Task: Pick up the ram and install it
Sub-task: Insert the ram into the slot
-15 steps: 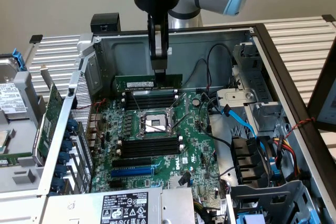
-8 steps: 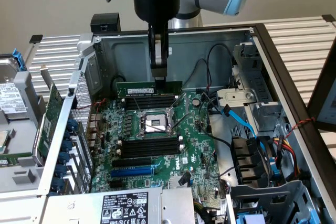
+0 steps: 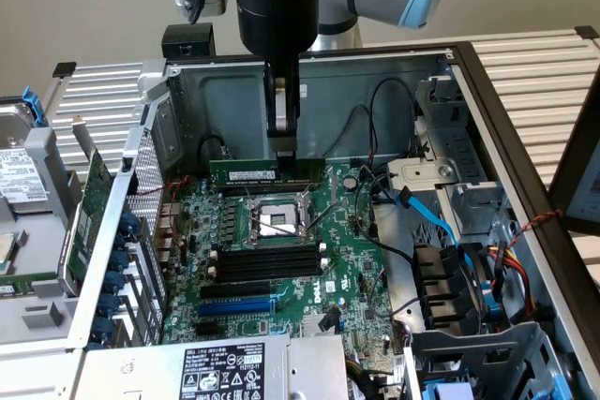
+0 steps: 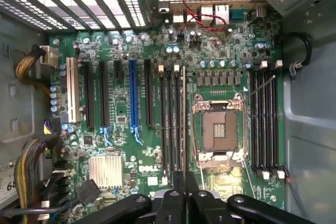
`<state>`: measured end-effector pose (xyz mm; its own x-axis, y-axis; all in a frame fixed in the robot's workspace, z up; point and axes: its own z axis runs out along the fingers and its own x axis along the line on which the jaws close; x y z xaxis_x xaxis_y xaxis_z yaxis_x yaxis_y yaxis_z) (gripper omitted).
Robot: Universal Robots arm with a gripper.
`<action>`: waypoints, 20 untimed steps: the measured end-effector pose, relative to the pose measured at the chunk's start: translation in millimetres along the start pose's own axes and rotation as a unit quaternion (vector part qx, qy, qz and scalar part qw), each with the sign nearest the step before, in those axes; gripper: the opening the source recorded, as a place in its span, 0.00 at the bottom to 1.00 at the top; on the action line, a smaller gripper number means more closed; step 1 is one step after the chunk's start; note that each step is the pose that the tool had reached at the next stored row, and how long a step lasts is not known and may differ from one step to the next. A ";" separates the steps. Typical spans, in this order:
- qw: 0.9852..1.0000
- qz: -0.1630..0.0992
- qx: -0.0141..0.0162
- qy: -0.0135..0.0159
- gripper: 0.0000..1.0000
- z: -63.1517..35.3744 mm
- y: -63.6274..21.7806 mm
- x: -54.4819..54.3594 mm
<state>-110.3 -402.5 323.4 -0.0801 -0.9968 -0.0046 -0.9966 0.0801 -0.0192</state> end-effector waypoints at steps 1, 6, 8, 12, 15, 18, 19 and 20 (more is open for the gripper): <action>1.000 0.000 0.002 0.001 0.12 0.6 0.7 -0.4; 1.000 0.000 0.005 0.003 0.12 7.4 4.7 -1.2; 1.000 0.000 0.005 0.003 0.12 11.0 5.2 -1.1; 1.000 0.000 0.005 0.003 0.12 18.3 5.5 -1.1; 1.000 0.000 0.005 0.003 0.12 22.5 5.6 -0.9; 1.000 0.000 0.005 0.003 0.12 23.3 5.5 0.5; 1.000 0.000 0.005 0.003 0.12 23.4 5.5 0.9; 1.000 0.000 0.005 0.003 0.12 23.4 5.5 1.0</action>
<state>-115.3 -403.0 299.8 -0.0806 -0.9967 0.0018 -0.9963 0.0806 -0.0287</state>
